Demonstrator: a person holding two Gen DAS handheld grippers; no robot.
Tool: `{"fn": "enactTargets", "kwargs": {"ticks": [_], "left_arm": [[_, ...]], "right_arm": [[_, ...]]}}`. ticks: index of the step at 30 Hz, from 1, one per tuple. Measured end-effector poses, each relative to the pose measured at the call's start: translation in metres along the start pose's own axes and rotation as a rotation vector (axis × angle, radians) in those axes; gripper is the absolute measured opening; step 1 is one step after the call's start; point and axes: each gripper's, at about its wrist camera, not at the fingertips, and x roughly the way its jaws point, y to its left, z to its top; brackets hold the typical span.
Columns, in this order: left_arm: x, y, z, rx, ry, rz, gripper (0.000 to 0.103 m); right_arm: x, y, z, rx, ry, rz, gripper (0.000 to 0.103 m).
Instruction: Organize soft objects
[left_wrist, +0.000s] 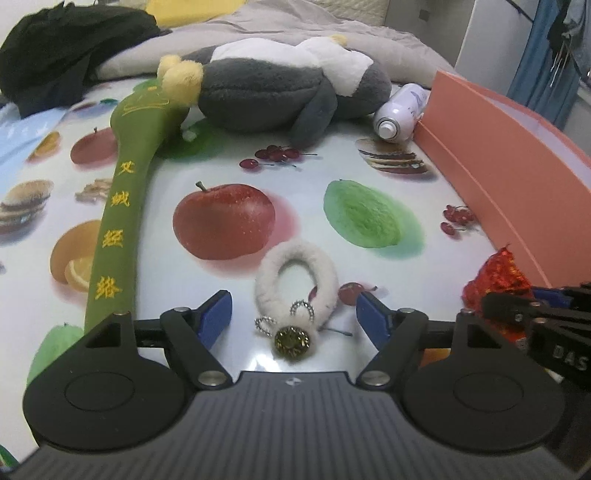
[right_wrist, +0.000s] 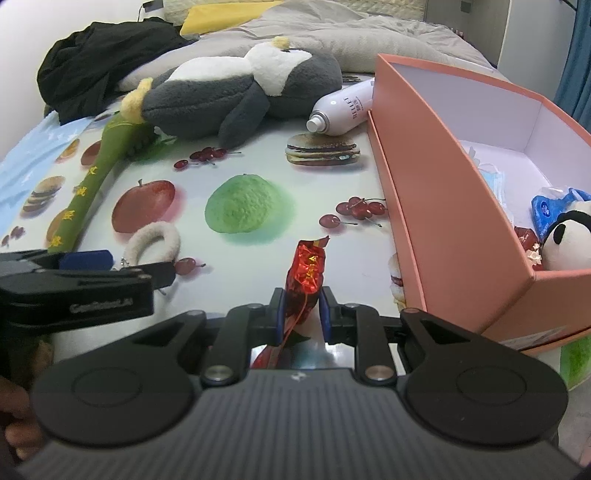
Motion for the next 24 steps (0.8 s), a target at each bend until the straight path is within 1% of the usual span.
{"fn": "enactTargets", "kwargs": {"ticks": [3, 5, 6, 8, 12, 13, 16, 24], "left_arm": [[0.004, -0.002, 0.000, 0.021, 0.003, 0.021, 0.072], [0.005, -0.005, -0.001, 0.038, 0.001, 0.041, 0.062], [0.005, -0.005, 0.000, 0.034, 0.003, 0.033, 0.057], [0.005, -0.006, 0.002, 0.030, 0.007, 0.030, 0.035], [0.004, -0.008, 0.004, 0.020, 0.009, 0.033, 0.032], [0.003, -0.008, 0.005, 0.007, 0.012, 0.028, 0.016], [-0.003, -0.007, 0.006, -0.041, 0.015, 0.007, 0.016], [-0.028, -0.015, 0.013, -0.083, -0.005, -0.011, 0.016]], "right_arm": [[0.001, -0.001, 0.000, 0.002, -0.001, 0.007, 0.023], [0.001, -0.002, 0.000, 0.001, -0.001, 0.012, 0.023], [0.002, -0.001, 0.000, -0.002, -0.001, 0.013, 0.023], [0.002, -0.001, 0.000, -0.006, -0.002, 0.017, 0.023], [0.001, -0.003, 0.000, 0.003, -0.003, 0.031, 0.022], [0.000, -0.004, 0.000, 0.007, -0.002, 0.035, 0.022], [-0.004, -0.005, 0.001, 0.019, -0.001, 0.056, 0.022], [-0.019, -0.011, 0.003, 0.049, -0.002, 0.094, 0.022]]}}
